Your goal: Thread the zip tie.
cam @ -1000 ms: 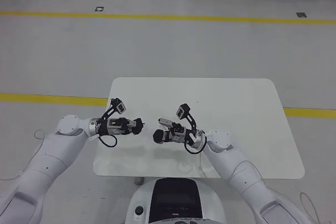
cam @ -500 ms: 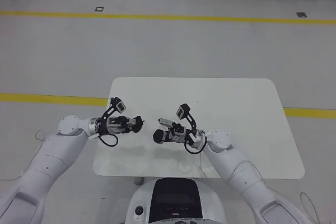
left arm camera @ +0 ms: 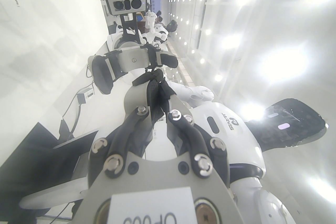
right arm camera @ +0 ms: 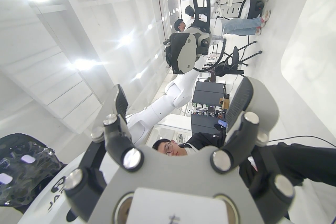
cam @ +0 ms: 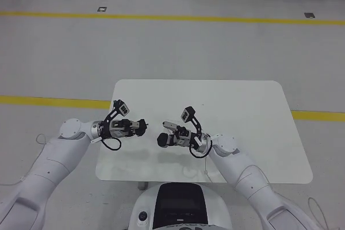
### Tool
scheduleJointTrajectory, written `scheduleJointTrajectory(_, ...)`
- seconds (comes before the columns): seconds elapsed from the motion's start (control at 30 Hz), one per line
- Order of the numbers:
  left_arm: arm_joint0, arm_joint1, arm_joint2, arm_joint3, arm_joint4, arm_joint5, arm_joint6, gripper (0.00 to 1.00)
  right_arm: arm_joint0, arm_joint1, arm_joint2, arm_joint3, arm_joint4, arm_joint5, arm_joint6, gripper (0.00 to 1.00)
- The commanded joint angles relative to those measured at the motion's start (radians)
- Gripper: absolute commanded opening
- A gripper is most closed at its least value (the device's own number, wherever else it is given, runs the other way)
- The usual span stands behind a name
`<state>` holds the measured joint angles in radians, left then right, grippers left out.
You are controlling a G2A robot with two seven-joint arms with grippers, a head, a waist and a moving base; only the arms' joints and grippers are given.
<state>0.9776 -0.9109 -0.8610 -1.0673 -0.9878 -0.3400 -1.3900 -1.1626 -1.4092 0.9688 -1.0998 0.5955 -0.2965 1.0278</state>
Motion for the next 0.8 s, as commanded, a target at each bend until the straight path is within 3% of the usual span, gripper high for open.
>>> scheduleJointTrajectory(0.0, 0.000, 0.000, 0.000, 0.000, 0.000, 0.000, 0.000, 0.00, 0.000, 0.000, 0.000, 0.000, 0.000, 0.000, 0.000, 1.00)
scheduleJointTrajectory(0.1, 0.000, 0.000, 0.000, 0.000, 0.000, 0.000, 0.000, 0.00, -0.001, 0.000, 0.001, 0.000, -0.004, 0.001, -0.008, 1.00)
scheduleJointTrajectory(0.17, 0.000, 0.000, 0.000, 0.000, 0.000, 0.000, 0.000, 0.00, 0.003, 0.006, 0.007, -0.021, -0.078, 0.017, -0.082, 1.00)
scheduleJointTrajectory(0.33, 0.000, 0.000, 0.000, 0.000, 0.000, 0.000, 0.000, 0.00, -0.010, 0.027, 0.027, -0.127, -0.310, 0.160, -0.280, 1.00)
scheduleJointTrajectory(0.5, 0.000, 0.000, 0.000, 0.000, 0.000, 0.000, 0.000, 0.00, -0.041, 0.042, 0.038, -0.220, -0.459, 0.300, -0.407, 1.00)
scheduleJointTrajectory(0.57, 0.000, 0.000, 0.000, 0.000, 0.000, 0.000, 0.000, 0.00, -0.048, 0.045, 0.028, -0.257, -0.538, 0.366, -0.464, 1.00)
scheduleJointTrajectory(0.63, 0.000, 0.000, 0.000, 0.000, 0.000, 0.000, 0.000, 0.00, -0.054, 0.046, 0.022, -0.284, -0.580, 0.405, -0.501, 1.00)
scheduleJointTrajectory(0.77, 0.000, 0.000, 0.000, 0.000, 0.000, 0.000, 0.000, 0.00, -0.043, 0.049, -0.031, -0.316, -0.773, 0.484, -0.543, 1.00)
